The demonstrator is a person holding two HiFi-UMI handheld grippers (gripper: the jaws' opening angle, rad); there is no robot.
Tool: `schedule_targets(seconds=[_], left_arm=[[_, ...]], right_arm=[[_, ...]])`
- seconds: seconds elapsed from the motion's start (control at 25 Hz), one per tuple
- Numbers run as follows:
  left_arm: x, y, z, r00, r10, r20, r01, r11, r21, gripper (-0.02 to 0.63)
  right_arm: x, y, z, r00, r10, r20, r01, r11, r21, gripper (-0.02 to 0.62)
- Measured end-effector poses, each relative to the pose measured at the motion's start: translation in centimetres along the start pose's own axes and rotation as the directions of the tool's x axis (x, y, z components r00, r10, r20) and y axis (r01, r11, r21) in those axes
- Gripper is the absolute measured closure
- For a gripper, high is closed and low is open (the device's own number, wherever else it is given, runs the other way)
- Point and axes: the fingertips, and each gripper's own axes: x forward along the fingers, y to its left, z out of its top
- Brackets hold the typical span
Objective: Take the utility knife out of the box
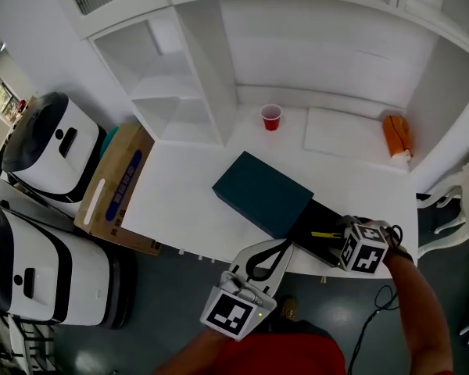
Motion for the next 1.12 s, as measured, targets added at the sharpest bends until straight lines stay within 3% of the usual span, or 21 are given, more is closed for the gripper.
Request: schedule_targets(seconds=[0.48, 0.8, 1.12], left_arm=[[0.2, 1.9, -0.5, 1.000, 0.018, -0.009, -0.018, 1.000, -0.022, 0.588], [0.7, 2.5, -1.0, 1.000, 0.011, -0.022, -0.011, 1.000, -0.026, 0.588], [1.0, 2.7, -1.0, 1.000, -0.011, -0.027, 0.011, 1.000, -0.023, 0.588]], right_arm=[[3.8, -0.1, -2.1, 0.970, 0.150, -0.193, -0.155, 0.988, -0.011, 0.429], [4.4, 0.1, -2.2, 0.959, 0.207, -0.194, -0.214, 0.977, -0.015, 0.450], [4.1, 0.6, -2.1, 0.965, 0.193, -0.178, -0.201, 0.979, -0.026, 0.514]])
